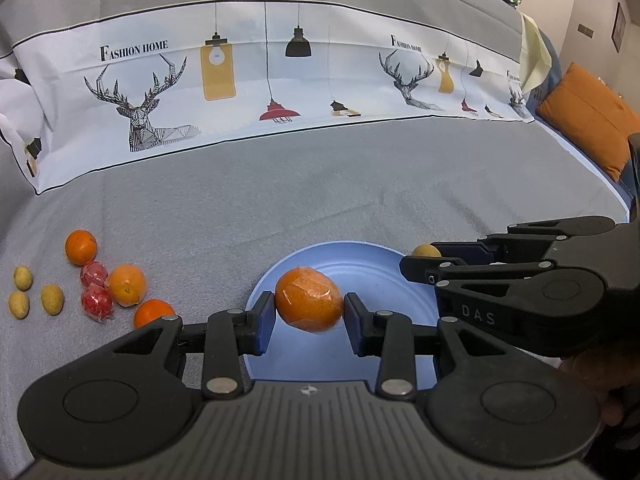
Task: Organize fruits
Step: 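Carry the bagged orange and yellow fruit over the blue plate with both tools, then open the left tool dropping the orange while the right tool releases the yellow fruit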
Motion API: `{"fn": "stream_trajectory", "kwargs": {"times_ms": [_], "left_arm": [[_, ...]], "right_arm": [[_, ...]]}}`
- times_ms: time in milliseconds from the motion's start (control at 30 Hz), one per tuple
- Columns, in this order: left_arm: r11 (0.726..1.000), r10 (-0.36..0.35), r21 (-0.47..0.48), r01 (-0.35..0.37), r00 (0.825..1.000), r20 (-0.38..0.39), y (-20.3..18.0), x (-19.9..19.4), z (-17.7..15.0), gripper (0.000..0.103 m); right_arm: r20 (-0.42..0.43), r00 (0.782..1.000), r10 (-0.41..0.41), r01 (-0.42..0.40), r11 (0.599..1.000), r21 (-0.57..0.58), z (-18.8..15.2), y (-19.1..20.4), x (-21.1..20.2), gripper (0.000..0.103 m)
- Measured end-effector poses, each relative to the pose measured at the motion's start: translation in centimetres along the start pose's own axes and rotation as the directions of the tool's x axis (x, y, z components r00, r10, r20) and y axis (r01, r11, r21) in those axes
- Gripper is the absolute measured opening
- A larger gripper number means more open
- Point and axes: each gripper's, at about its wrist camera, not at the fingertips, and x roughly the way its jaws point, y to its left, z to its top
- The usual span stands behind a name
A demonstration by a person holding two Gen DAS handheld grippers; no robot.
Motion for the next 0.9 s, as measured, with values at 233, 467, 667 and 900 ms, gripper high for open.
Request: {"fn": "stream_trajectory", "kwargs": {"times_ms": [233,467,667,900], "left_arm": [[1.0,0.0,0.001,0.0,1.0,0.001,-0.04,-0.02,-0.03,0.041],[1.0,-0.011,-0.004,0.011,1.0,-0.005,0.02,0.0,0.0,0.044],[1.0,-0.017,-0.021,0.017,1.0,0.004,0.17,-0.17,0.06,0.045],[0.999,-0.023,-0.022,0.023,1.0,0.019,0.17,-0.51,-0.04,0.045]], "right_arm": [[-0.001,1.0,-0.004,0.004,1.0,-0.006,-0.1,0.15,0.14,0.025],[-0.005,1.0,-0.009,0.009,1.0,-0.005,-0.19,0.12,0.18,0.026],[0.005,1.0,-0.029,0.029,1.0,-0.001,-0.17,-0.03,0.13,0.045],[0.015,0.999,-0.047,0.048,0.999,-0.011,-0.2,0.15,-0.01,0.045]]}}
